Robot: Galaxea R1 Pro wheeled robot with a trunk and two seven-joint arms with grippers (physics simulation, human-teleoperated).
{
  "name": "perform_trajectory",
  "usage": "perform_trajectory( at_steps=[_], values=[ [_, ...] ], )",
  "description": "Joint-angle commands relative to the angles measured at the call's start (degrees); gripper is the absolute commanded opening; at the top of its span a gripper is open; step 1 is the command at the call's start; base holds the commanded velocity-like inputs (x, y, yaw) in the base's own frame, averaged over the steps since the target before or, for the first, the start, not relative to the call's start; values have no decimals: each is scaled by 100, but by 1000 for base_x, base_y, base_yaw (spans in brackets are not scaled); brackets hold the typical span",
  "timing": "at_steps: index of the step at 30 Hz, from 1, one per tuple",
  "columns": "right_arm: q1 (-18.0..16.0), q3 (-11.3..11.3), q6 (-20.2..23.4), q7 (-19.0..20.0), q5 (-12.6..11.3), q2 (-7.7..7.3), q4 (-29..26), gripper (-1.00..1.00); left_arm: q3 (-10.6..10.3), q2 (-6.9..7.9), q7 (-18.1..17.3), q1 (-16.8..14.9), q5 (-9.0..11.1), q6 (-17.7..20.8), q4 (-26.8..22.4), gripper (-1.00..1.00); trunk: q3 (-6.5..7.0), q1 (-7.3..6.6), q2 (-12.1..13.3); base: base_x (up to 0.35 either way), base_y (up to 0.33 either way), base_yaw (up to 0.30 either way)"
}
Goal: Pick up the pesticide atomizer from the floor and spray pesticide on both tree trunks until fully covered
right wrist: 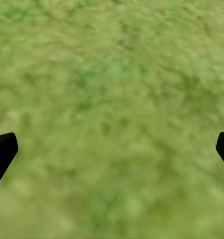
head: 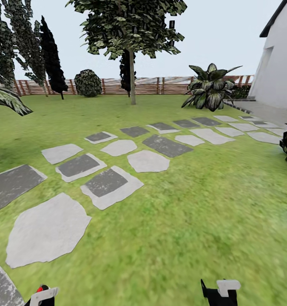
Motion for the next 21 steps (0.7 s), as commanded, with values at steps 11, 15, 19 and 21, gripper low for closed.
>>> perform_trajectory(
  at_steps=[11,15,19,21],
  values=[
    [-3,-1,-16,-11,9,0,4,100,12,1,16,-3,43,-6,29,-100,-5,3,-2,337,0,0],
    [-5,0,-16,-11,5,0,4,100,13,1,17,-3,46,-6,29,-100,-5,3,-2,338,0,0],
    [-7,2,-16,-11,2,0,4,100,13,1,17,-3,44,-6,29,-100,-5,3,-2,338,0,0],
    [-4,1,-16,-11,1,0,4,100,13,1,17,-3,44,-6,28,-100,-8,3,-2,338,0,0]
  ],
)
